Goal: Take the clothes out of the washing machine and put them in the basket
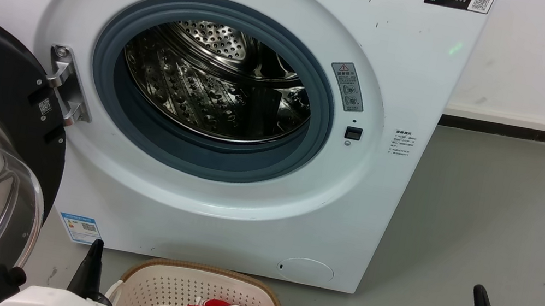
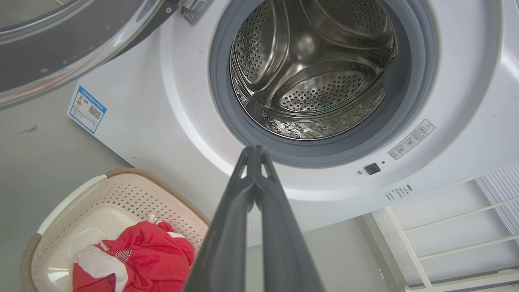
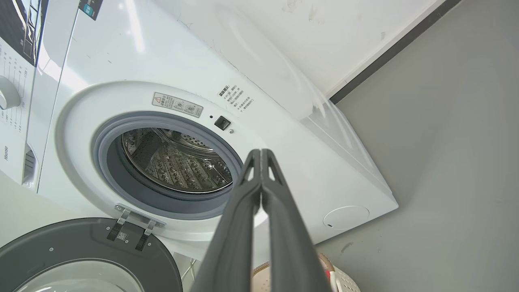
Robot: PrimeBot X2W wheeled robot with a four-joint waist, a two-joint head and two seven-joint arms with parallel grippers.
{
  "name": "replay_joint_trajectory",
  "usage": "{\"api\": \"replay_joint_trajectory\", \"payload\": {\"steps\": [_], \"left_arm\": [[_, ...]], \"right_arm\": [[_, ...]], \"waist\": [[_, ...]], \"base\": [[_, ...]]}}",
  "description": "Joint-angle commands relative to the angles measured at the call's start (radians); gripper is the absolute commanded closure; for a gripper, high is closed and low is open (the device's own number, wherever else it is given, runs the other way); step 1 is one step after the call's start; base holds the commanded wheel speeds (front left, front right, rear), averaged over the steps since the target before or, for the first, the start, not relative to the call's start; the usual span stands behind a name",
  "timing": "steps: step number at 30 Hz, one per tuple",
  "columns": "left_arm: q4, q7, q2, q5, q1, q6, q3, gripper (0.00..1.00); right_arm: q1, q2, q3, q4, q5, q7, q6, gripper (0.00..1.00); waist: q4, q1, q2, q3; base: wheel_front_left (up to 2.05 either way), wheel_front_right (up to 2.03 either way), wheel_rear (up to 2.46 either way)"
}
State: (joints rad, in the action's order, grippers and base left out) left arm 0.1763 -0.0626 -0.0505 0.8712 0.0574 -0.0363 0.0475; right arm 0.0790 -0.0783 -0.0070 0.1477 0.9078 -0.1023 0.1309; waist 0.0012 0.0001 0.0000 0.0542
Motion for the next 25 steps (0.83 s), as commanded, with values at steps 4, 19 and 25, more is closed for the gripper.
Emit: {"api": "replay_joint_trajectory", "payload": {"steps": [4, 19, 25], "left_arm": [[-0.002, 0.017, 0.000, 0.072, -0.036, -0.013, 0.011, 1.00], [0.017, 0.060, 0.000, 0.247, -0.073, -0.035, 0.026, 1.00], [0.024, 0.075, 0.000, 0.310, -0.085, -0.044, 0.032, 1.00]], "right_arm": [[-0.043, -0.008, -0.006, 0.002, 0.075, 0.017, 0.000, 1.00], [-0.082, -0.009, -0.019, 0.026, 0.251, 0.060, 0.000, 1.00], [-0.098, -0.009, -0.025, 0.034, 0.314, 0.075, 0.000, 1.00]], "waist": [[0.000, -0.0001, 0.0000, -0.003], [0.000, -0.0001, 0.0000, -0.014], [0.000, -0.0001, 0.0000, -0.019]], "base": [[0.00, 0.00, 0.00], [0.00, 0.00, 0.00], [0.00, 0.00, 0.00]]}}
